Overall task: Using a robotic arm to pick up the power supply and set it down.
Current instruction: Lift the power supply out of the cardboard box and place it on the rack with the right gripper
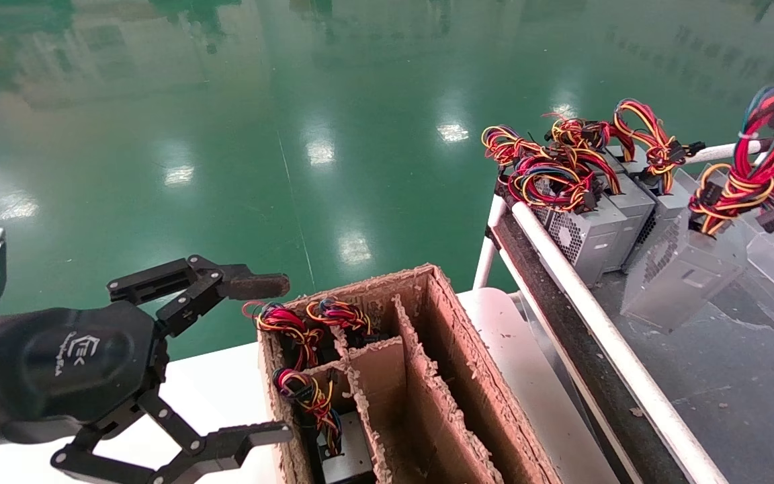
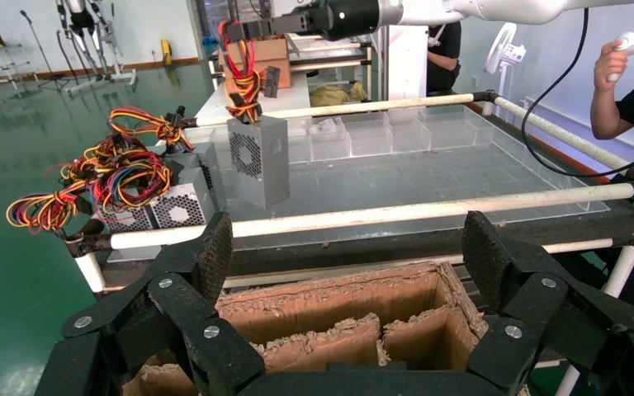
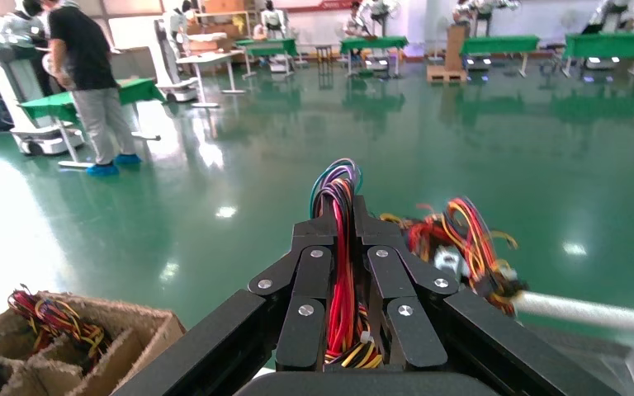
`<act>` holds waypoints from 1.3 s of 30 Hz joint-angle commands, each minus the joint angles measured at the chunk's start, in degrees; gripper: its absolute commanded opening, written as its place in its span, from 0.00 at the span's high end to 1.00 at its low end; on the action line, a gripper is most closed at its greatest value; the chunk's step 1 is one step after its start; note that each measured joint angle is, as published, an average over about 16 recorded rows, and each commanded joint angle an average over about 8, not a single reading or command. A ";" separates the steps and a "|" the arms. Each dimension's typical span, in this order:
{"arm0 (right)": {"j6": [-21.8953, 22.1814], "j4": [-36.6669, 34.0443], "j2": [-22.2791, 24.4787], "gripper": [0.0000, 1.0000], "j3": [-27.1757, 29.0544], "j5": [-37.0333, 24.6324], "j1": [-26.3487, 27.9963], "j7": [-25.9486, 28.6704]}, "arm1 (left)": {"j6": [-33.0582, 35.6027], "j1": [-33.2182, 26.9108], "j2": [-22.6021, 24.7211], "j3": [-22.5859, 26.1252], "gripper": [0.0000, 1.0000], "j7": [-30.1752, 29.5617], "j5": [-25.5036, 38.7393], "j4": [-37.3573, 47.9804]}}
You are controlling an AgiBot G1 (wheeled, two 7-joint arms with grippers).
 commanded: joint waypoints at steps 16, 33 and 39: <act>2.48 -3.73 -5.69 1.00 -3.26 -4.42 1.50 -3.36 | -0.02 -0.01 -0.02 0.05 0.00 0.03 -0.04 0.00; 9.16 -6.39 -12.63 1.00 -4.73 -6.67 4.55 -7.26 | -0.05 -0.02 -0.04 0.11 0.00 0.05 -0.07 0.00; 9.89 -6.96 -13.92 1.00 -4.91 -6.94 5.26 -7.57 | -0.06 -0.03 -0.05 0.13 0.00 0.06 -0.09 0.00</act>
